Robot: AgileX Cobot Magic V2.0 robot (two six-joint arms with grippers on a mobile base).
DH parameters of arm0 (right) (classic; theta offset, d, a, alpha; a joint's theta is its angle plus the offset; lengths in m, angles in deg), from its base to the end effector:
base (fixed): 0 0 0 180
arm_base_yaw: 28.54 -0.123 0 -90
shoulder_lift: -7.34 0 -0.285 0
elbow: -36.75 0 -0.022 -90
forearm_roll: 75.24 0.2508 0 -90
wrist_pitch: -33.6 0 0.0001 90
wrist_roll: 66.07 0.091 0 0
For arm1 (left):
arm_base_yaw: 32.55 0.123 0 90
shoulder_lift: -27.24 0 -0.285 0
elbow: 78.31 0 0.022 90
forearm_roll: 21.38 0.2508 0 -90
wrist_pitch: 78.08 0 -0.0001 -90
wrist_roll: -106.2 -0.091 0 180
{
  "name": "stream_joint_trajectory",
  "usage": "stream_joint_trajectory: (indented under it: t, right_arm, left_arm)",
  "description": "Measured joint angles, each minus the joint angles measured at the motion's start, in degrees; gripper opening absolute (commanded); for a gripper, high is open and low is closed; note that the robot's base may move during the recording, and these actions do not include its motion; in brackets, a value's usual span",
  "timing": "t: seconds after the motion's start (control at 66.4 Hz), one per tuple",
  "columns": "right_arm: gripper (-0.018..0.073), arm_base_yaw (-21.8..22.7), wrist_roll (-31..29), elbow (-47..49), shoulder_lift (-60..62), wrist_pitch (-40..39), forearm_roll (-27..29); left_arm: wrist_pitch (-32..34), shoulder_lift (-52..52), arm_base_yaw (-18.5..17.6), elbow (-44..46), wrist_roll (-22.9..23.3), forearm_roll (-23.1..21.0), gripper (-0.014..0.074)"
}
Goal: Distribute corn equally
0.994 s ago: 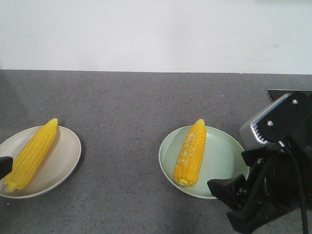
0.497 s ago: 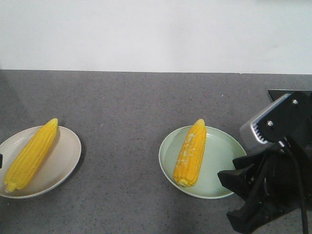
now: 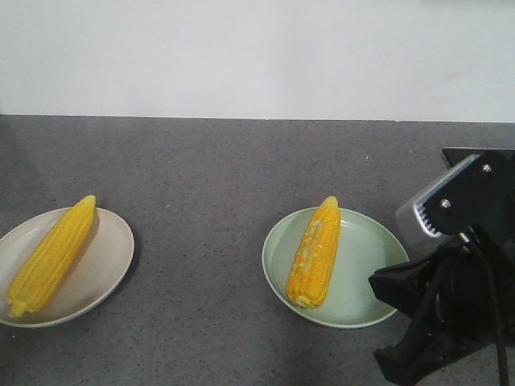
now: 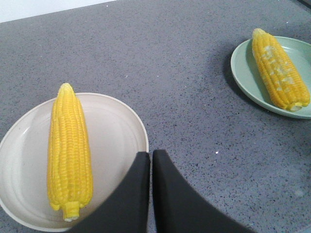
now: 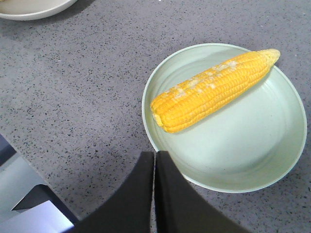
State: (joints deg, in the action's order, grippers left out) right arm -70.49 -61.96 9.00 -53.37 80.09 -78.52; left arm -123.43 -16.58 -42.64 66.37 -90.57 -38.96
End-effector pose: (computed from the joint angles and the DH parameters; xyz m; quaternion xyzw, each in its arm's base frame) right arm 0.1327 0.1142 0.3360 -0.3091 0.8701 0.1252 0.3629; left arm 0.1058 -0.0387 0.3406 0.1599 0.8610 -0.1192 0.4680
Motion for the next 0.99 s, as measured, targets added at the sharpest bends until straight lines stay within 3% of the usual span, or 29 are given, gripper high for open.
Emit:
stream_joint_trajectory:
  t: [0.512, 0.662, 0.738, 0.858, 0.994]
  right_arm:
    - [-0.0009, 0.0, 0.0, 0.0, 0.0, 0.0, 0.0]
    - [-0.0009, 0.0, 0.0, 0.0, 0.0, 0.0, 0.0]
    - [-0.0009, 0.0, 0.0, 0.0, 0.0, 0.0, 0.0]
    - [-0.0009, 0.0, 0.0, 0.0, 0.0, 0.0, 0.0]
    - [-0.0009, 0.0, 0.0, 0.0, 0.0, 0.0, 0.0]
  left_arm:
    - [-0.2, 0.2, 0.0, 0.0, 0.0, 0.0, -0.0008]
    - [-0.1, 4.2, 0.0, -0.5, 0.5, 4.4, -0.0008]
    - [1.7, 7.5, 0.4, -2.3, 2.8, 8.1, -0.0008]
    - [8.3, 13.0, 3.2, -7.8, 11.3, 15.0, -0.0008]
    - [15.0, 19.7, 7.2, -15.5, 17.3, 18.8, -0.0008]
